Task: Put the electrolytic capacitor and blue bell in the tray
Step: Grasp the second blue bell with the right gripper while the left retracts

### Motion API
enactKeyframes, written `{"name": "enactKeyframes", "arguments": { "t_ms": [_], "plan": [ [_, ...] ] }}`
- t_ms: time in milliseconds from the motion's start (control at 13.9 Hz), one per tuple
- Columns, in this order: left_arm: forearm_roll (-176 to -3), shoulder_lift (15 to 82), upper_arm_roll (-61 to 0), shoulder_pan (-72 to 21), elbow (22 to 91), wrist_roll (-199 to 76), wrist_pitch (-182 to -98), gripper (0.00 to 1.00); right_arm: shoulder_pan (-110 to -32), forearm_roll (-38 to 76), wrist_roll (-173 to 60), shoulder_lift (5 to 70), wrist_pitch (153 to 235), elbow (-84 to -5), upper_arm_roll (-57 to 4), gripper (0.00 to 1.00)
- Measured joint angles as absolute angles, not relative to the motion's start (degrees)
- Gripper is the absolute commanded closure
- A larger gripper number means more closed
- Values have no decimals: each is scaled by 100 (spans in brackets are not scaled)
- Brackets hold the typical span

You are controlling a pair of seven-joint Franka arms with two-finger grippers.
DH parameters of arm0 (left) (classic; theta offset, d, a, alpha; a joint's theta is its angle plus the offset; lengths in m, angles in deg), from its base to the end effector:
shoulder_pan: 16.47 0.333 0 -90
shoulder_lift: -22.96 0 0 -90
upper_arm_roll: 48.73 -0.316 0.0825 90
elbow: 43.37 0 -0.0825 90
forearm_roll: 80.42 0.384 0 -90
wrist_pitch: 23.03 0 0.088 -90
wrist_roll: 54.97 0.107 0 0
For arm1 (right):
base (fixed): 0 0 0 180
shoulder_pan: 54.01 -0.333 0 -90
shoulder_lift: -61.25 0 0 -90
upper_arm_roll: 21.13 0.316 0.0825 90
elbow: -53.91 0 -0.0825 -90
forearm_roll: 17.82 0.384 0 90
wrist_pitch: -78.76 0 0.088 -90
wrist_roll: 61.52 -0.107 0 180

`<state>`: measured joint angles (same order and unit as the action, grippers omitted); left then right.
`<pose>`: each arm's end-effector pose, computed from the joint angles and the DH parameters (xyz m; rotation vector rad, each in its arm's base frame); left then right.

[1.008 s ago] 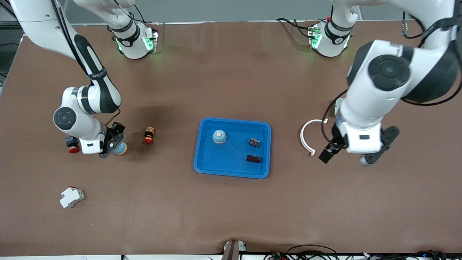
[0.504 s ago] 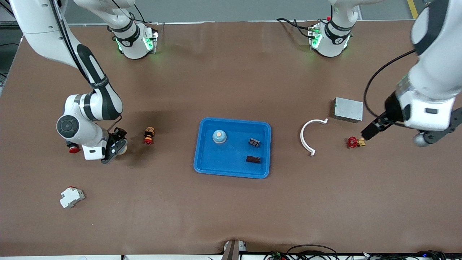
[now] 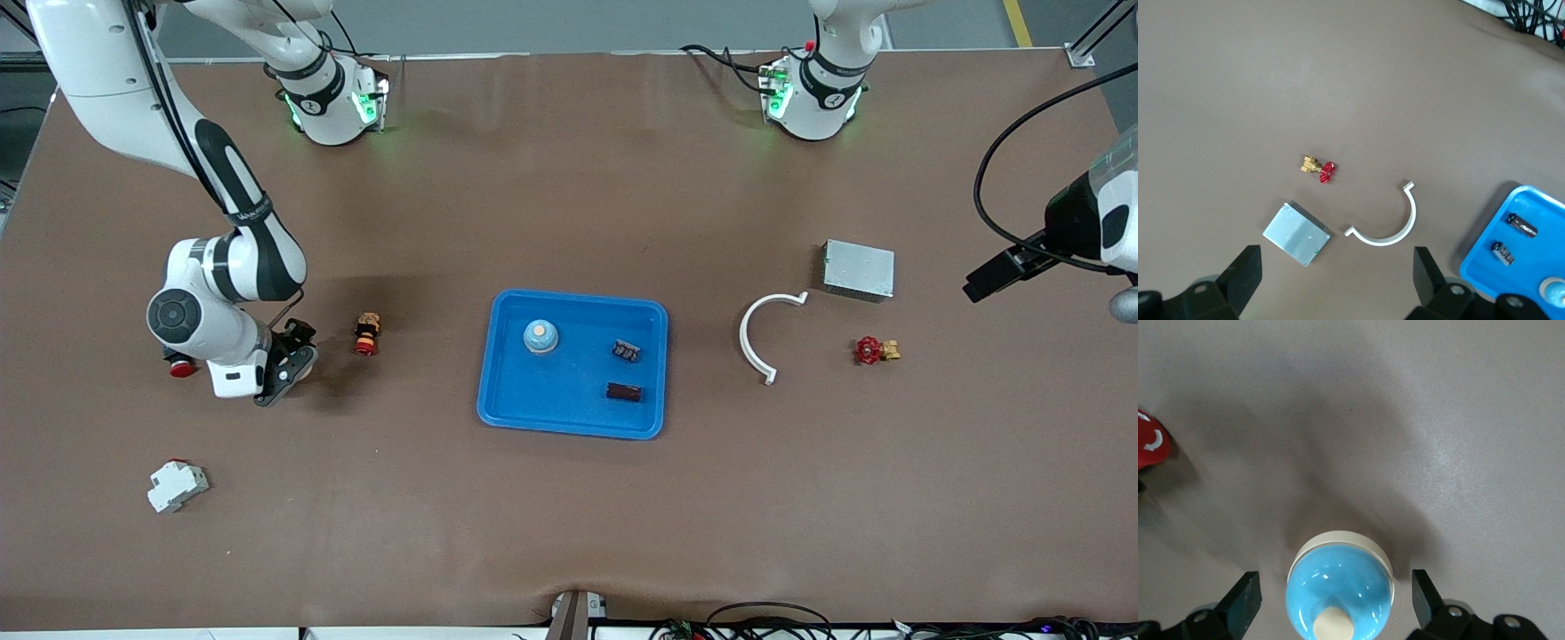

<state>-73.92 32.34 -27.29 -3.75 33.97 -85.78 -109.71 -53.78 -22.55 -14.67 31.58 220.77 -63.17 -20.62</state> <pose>0.5941 -0.0573 0.6347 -3.0333 -0.6110 -0.0428 0.5865 0.0032 0.1769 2.8267 1.3459 -0.1458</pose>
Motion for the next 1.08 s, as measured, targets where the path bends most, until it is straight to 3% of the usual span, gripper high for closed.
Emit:
{"name": "enactKeyframes", "arguments": {
  "t_ms": [216, 504, 576, 720, 1080],
  "plan": [
    [-7410, 3040, -3216, -819, 3433, -8135, -10793, 0, -5376, -2255, -1453, 3120, 22151, -6316, -2065, 0],
    [-7506, 2703, -4577, -1997, 3581, -7258, -10541, 0, -5375, -2255, -1427, 3115, 22153, -6316, -2067, 74],
    [-7599, 2638, -4868, -2201, 3619, -7015, -10493, 0, -5374, -2255, -1411, 3117, 22153, -6313, -2068, 84],
    [-7713, 2531, -5204, -2399, 3728, -6642, -10429, 0, -5373, -2255, -1346, 3116, 22151, -6300, -2069, 86],
    [-7744, 2264, -5251, -2425, 4030, -6370, -10437, 0, -5375, -2238, -1322, 3128, 21877, -6257, -2062, 87]
  ]
}}
